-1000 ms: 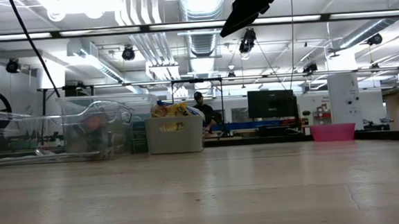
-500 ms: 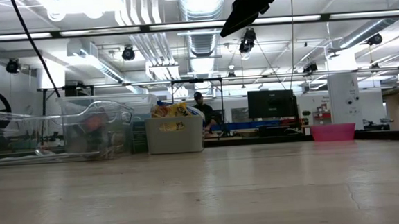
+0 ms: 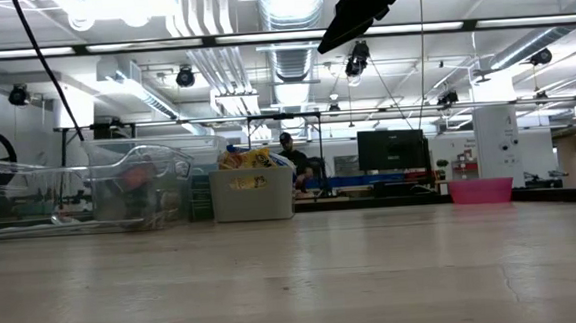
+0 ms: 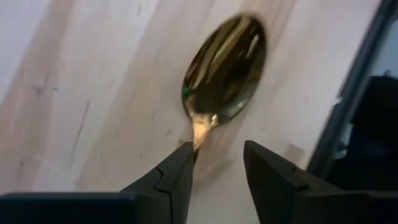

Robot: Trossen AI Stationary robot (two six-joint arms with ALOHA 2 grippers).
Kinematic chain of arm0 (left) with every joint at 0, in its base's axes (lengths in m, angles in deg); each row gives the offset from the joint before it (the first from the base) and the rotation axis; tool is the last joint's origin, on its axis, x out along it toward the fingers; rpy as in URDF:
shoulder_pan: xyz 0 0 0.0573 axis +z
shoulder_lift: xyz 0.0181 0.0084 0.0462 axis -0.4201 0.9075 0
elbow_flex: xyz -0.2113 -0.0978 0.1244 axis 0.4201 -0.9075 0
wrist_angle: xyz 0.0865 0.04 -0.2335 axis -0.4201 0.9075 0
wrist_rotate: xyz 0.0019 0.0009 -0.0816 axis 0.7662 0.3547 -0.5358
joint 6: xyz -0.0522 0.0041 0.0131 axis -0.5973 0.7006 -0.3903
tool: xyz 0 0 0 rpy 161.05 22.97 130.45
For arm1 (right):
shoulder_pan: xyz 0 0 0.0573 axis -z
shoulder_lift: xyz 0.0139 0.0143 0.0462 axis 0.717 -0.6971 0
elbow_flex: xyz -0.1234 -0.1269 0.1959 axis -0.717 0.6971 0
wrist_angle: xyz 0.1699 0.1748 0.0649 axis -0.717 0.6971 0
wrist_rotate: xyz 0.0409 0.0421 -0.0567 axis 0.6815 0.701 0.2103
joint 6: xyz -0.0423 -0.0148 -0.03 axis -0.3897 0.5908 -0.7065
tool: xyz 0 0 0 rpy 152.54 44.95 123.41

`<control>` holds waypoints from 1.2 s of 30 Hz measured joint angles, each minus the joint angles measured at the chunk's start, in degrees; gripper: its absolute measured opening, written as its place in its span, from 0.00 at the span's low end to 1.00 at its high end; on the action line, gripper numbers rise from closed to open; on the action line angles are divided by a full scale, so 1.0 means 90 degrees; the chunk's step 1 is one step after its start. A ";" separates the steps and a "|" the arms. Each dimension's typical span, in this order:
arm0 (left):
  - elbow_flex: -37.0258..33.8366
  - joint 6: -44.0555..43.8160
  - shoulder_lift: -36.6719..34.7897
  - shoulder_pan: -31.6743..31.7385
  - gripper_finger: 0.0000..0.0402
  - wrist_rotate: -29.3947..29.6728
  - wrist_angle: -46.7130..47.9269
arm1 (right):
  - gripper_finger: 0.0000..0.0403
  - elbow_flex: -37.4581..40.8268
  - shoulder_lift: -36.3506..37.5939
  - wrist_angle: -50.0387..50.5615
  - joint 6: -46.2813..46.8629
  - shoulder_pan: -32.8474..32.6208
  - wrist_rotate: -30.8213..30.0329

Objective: Pick & Place Food Item
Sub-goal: Put the green spoon into the transparent bin

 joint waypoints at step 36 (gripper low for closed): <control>-0.0001 -0.0049 0.0401 -0.0066 0.17 0.0068 0.0223 | 0.95 0.0000 0.0000 -0.0002 0.0000 0.0001 -0.0001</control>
